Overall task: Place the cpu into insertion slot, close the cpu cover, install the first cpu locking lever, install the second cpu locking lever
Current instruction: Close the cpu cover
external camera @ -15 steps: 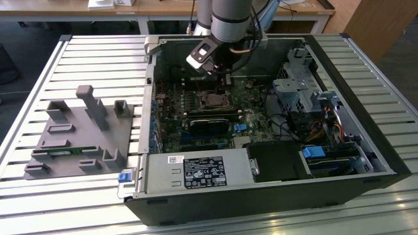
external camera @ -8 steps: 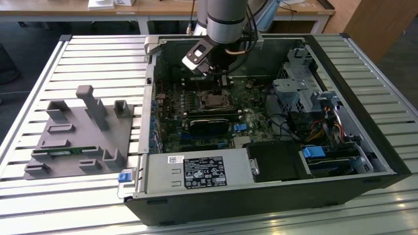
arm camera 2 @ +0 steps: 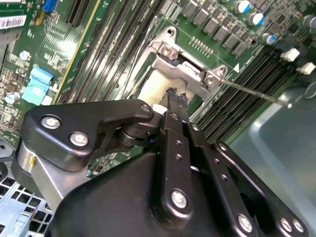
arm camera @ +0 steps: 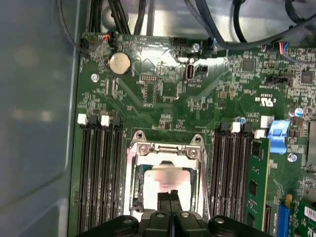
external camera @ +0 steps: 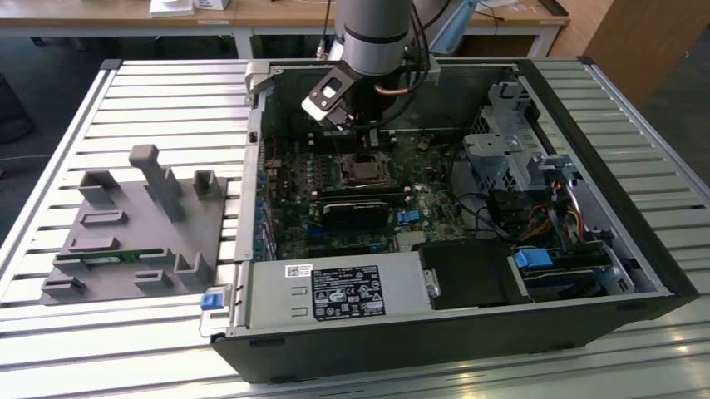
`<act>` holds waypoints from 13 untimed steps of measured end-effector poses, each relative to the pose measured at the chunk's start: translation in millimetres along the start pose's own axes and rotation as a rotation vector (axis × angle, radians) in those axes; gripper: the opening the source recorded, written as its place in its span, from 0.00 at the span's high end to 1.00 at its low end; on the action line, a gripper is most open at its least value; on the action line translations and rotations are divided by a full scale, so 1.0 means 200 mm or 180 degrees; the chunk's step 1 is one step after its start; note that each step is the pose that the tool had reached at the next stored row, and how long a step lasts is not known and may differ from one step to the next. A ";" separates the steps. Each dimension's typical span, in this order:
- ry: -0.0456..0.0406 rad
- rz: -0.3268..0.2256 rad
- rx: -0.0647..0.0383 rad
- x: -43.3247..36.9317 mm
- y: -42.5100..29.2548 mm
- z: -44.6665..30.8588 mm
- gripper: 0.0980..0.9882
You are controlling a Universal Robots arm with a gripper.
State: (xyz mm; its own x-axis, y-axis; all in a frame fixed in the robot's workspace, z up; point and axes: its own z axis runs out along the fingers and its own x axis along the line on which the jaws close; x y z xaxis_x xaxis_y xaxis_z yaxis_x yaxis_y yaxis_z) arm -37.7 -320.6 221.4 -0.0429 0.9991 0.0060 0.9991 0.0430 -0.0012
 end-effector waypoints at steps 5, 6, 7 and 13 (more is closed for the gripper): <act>0.0000 0.0000 0.0000 0.001 -0.029 0.016 0.98; 0.0000 0.0000 0.0000 0.001 -0.032 0.021 0.98; 0.0000 0.0000 0.0000 0.001 -0.035 0.026 0.98; 0.0000 0.0000 0.0000 0.002 -0.053 0.048 0.98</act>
State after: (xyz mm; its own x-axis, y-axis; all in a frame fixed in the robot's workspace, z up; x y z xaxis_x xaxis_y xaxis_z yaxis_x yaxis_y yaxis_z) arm -48.3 -320.6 211.7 -0.0429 0.9991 0.0060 0.9991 0.0429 -0.0012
